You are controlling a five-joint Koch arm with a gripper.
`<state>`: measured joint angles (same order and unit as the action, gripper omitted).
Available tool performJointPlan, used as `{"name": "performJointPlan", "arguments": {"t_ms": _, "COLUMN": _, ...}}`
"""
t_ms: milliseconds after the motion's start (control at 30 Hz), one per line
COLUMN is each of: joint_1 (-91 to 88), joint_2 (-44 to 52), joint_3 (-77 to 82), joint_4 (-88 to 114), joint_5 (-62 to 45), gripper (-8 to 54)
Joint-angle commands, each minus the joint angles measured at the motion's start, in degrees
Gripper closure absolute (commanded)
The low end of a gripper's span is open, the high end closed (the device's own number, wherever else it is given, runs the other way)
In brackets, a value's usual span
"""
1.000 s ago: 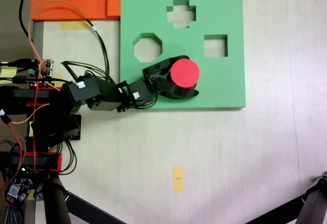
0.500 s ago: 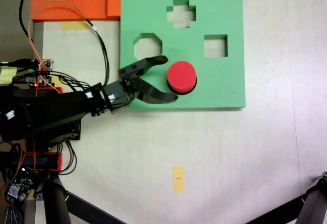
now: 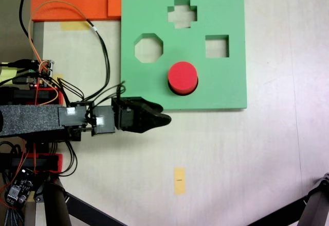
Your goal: Put the cylinder block into the corresponding hole
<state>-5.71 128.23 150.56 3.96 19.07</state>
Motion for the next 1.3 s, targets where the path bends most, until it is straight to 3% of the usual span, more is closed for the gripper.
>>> {"name": "performJointPlan", "arguments": {"t_ms": 0, "joint_1": 0.35, "joint_2": 2.20, "joint_3": 2.29, "joint_4": -2.02, "joint_5": -9.67, "gripper": 11.1}}
{"name": "performJointPlan", "arguments": {"t_ms": 133, "joint_1": 0.88, "joint_2": 3.16, "joint_3": 16.88, "joint_4": -23.38, "joint_5": -21.45, "gripper": 11.5}}
{"name": "performJointPlan", "arguments": {"t_ms": 400, "joint_1": 1.49, "joint_2": 3.34, "joint_3": 28.39, "joint_4": -24.43, "joint_5": -22.15, "gripper": 11.6}}
{"name": "performJointPlan", "arguments": {"t_ms": 633, "joint_1": 4.13, "joint_2": 3.43, "joint_3": 29.00, "joint_4": -5.62, "joint_5": -21.88, "gripper": 9.8}}
{"name": "performJointPlan", "arguments": {"t_ms": 700, "joint_1": 4.04, "joint_2": 3.87, "joint_3": 29.00, "joint_4": -5.27, "joint_5": -22.06, "gripper": 12.0}}
{"name": "performJointPlan", "arguments": {"t_ms": 1267, "joint_1": 4.22, "joint_2": 3.78, "joint_3": 29.00, "joint_4": -5.45, "joint_5": -21.88, "gripper": 11.7}}
